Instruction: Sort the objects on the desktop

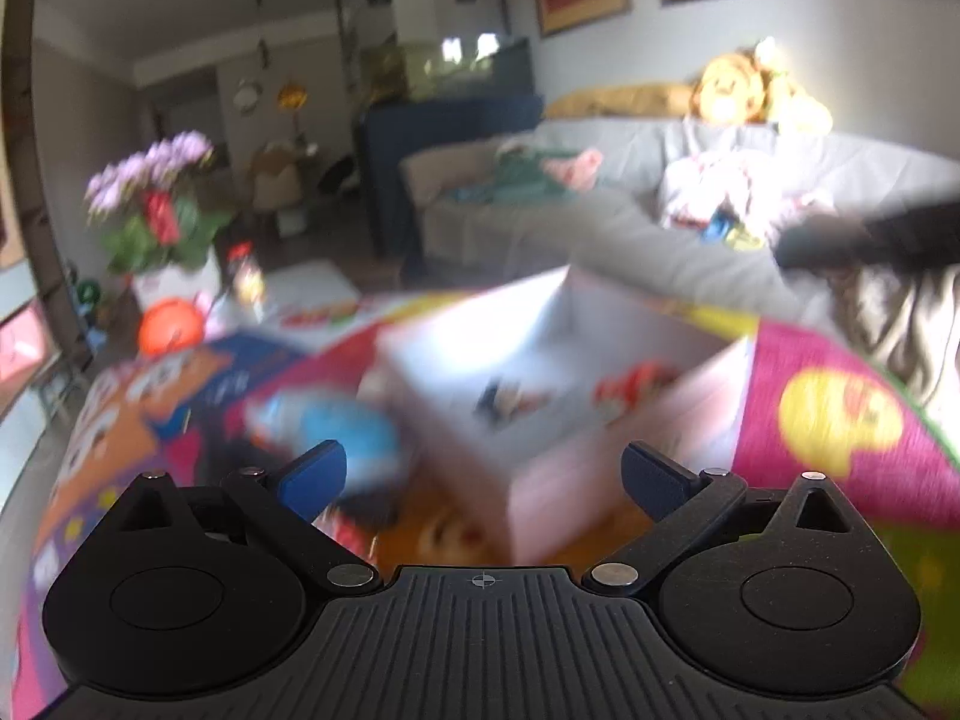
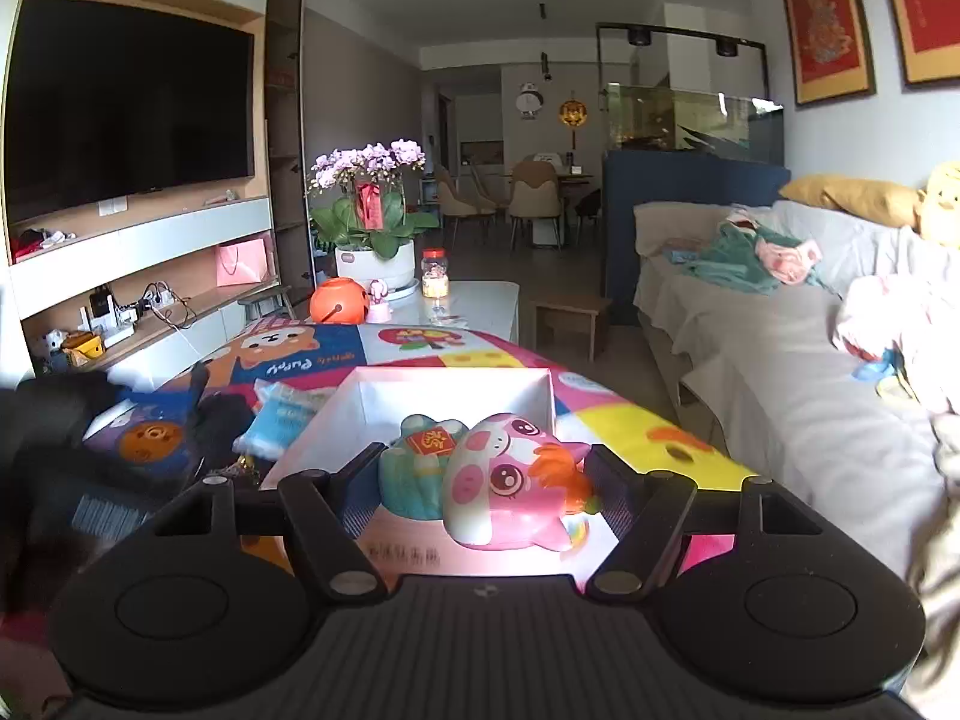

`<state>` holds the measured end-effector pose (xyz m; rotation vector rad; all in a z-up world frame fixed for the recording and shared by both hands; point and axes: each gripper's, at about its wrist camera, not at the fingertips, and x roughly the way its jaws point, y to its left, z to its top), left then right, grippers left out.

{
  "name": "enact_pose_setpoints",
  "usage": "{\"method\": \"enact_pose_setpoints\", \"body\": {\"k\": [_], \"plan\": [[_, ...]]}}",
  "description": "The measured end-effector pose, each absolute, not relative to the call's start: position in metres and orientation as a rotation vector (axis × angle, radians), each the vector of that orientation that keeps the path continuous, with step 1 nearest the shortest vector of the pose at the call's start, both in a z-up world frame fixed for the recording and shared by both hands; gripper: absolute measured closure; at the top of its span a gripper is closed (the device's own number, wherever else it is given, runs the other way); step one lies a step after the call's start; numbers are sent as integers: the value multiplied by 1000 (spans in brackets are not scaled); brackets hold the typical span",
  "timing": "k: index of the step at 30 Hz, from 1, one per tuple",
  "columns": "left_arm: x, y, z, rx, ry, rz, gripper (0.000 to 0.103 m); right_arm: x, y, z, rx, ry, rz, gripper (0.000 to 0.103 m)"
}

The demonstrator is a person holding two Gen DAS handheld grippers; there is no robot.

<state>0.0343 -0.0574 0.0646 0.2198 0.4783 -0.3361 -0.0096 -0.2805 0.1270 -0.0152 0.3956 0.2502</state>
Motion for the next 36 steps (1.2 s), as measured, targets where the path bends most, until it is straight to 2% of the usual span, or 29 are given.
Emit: {"method": "enact_pose_setpoints", "body": {"k": [4,5,7,15,23,25,27,29,33,36], "plan": [[31,-28,47,187,526,-270,1,44,-261,138,-27,370,265,29],[31,-19,44,172,536,-245,1,61,-254,141,-34,357,257,16],[31,-3,43,153,539,-197,1,93,-245,145,-38,367,233,6],[38,47,20,63,604,-28,0,120,-231,145,56,440,230,5],[31,56,18,-12,579,-31,0,138,-140,125,-61,587,380,5],[29,53,17,-4,565,-26,0,147,-106,113,-112,643,419,6],[28,52,18,-4,550,-30,0,155,-71,96,-199,659,434,15],[27,54,18,-15,542,-30,0,163,-40,81,-294,679,435,31],[30,59,17,-55,553,-24,0,188,-6,57,-416,696,328,33],[30,65,17,-93,552,-27,0,215,-4,53,-369,823,337,32]]}}
